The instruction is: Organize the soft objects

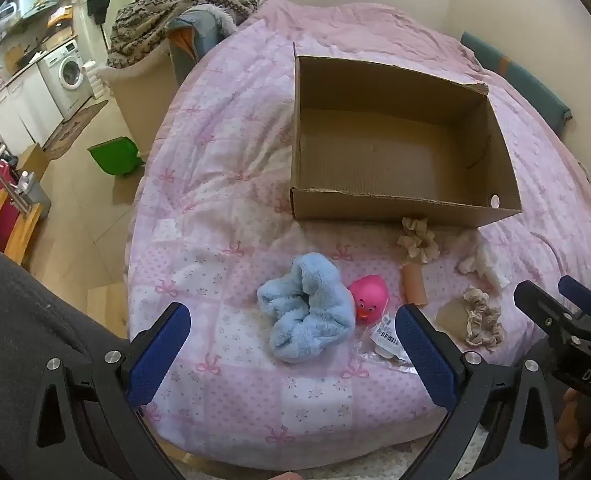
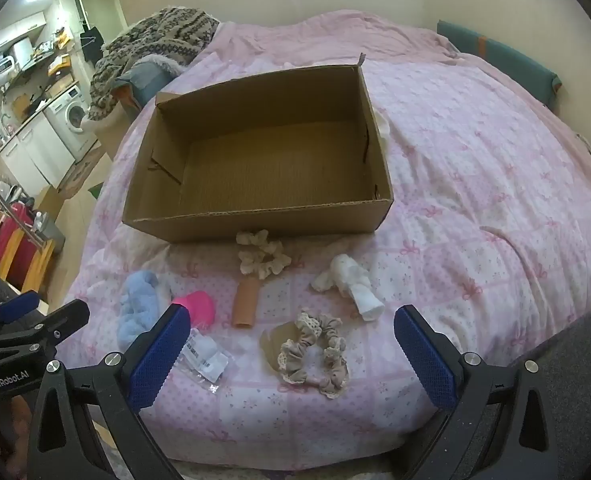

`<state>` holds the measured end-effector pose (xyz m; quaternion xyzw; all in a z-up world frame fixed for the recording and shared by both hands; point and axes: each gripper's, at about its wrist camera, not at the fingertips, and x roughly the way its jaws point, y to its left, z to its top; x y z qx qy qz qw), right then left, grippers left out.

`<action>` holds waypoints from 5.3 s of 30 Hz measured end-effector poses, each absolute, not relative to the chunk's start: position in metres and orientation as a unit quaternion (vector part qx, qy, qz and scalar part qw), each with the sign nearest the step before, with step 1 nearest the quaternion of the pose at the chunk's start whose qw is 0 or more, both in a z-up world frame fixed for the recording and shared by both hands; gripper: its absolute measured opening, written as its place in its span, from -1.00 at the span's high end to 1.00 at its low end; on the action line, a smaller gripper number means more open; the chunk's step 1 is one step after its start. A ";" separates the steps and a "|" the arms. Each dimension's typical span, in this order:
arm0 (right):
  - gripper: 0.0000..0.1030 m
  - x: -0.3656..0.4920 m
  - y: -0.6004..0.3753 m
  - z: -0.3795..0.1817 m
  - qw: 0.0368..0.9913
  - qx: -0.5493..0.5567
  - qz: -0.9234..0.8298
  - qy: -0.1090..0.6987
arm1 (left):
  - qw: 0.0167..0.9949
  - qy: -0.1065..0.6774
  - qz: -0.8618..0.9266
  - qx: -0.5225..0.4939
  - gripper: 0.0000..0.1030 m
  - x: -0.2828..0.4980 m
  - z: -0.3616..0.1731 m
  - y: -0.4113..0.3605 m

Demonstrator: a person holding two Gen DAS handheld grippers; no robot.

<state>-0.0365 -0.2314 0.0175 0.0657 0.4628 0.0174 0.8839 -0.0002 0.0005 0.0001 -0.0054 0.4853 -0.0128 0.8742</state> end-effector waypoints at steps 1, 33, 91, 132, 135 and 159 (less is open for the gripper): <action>-1.00 -0.037 -0.232 0.018 0.884 0.066 0.017 0.462 | 0.875 0.485 -0.014 -0.007 -0.99 0.000 0.000 0.001; -1.00 -0.037 -0.231 0.018 0.885 0.065 0.017 0.460 | 0.875 0.484 -0.008 -0.002 -0.99 -0.002 0.003 0.001; -1.00 -0.037 -0.233 0.018 0.885 0.064 0.017 0.460 | 0.875 0.484 -0.007 -0.001 -0.99 -0.001 0.003 0.003; -1.00 0.032 -0.297 0.000 0.840 0.140 0.013 0.524 | 0.702 0.706 -0.009 -0.087 -0.77 0.093 -0.121 0.010; -1.00 0.034 -0.298 -0.002 0.839 0.139 0.009 0.526 | 0.695 0.715 -0.029 -0.079 -0.59 0.089 -0.130 -0.004; -0.57 0.040 -0.352 -0.020 0.793 0.239 0.003 0.560 | 0.775 0.627 -0.048 -0.061 0.55 0.035 -0.014 -0.003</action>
